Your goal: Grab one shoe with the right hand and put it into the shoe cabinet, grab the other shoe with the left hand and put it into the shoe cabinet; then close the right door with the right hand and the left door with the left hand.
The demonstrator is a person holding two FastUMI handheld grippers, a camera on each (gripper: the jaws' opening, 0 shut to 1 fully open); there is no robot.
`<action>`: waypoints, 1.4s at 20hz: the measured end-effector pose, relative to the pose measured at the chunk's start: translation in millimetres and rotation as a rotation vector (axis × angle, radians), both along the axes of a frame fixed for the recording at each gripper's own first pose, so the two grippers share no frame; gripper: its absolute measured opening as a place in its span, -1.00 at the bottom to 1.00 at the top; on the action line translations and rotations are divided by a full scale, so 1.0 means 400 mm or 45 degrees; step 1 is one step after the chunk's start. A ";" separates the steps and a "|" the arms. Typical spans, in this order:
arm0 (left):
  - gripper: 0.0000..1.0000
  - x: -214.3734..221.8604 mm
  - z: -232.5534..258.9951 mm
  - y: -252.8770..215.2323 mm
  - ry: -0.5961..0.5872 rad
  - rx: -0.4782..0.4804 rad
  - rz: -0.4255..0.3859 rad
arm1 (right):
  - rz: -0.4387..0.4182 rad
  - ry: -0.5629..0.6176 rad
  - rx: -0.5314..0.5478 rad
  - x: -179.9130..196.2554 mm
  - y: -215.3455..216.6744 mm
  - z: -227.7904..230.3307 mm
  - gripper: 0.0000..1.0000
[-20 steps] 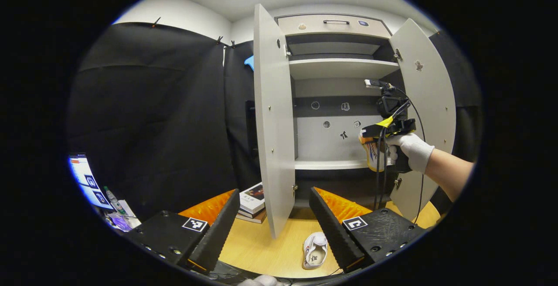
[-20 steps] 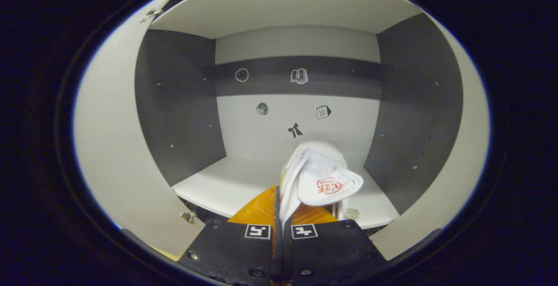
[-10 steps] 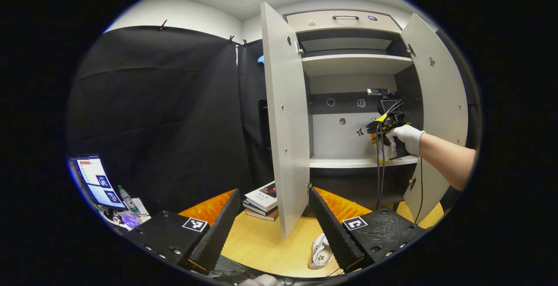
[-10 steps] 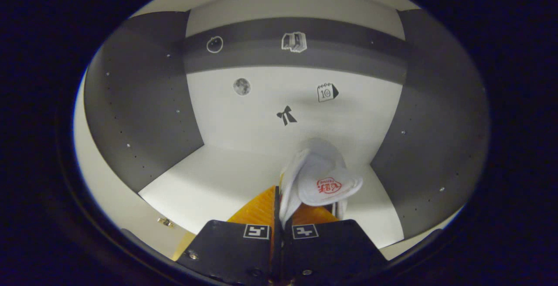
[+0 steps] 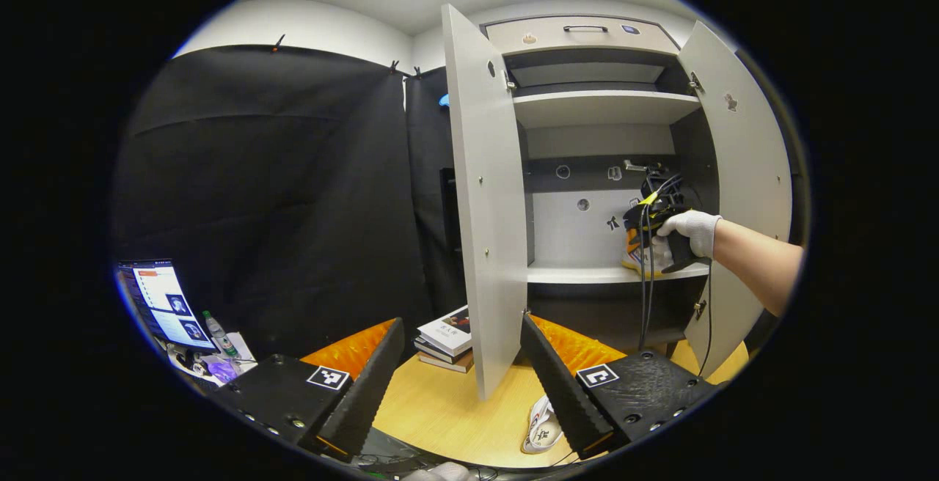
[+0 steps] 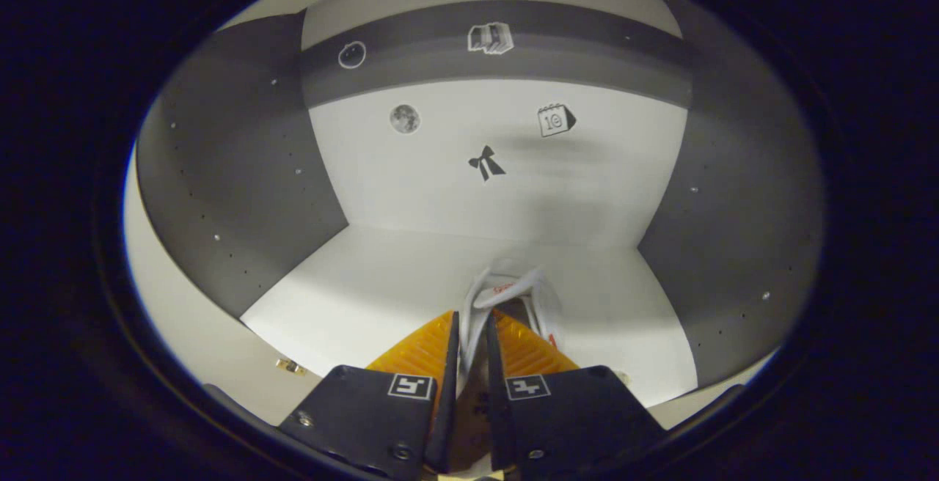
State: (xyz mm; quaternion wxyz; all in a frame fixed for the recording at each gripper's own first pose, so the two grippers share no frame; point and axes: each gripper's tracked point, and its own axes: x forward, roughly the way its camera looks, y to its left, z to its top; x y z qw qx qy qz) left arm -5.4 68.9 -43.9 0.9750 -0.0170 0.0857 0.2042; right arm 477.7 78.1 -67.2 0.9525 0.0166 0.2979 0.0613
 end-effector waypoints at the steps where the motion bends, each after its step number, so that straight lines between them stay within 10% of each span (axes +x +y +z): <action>1: 0.93 -0.001 0.000 0.000 0.002 -0.001 -0.002 | -0.008 -0.030 0.008 -0.014 -0.003 0.009 -0.43; 7: 0.93 -0.019 -0.005 0.006 -0.002 0.011 -0.045 | -0.092 -0.454 -0.062 -0.149 -0.045 0.172 0.16; 9: 0.94 -0.018 -0.003 0.006 -0.010 0.009 -0.079 | -0.087 -0.568 -0.062 -0.229 -0.048 0.225 1.00; 20: 0.93 -0.003 -0.032 -0.054 -0.056 0.025 -0.376 | -0.155 -0.869 0.008 -0.756 -0.125 0.323 1.00; 28: 0.93 0.011 -0.213 -0.141 0.018 0.018 -0.570 | -0.286 -0.821 -0.028 -1.040 -0.226 0.209 1.00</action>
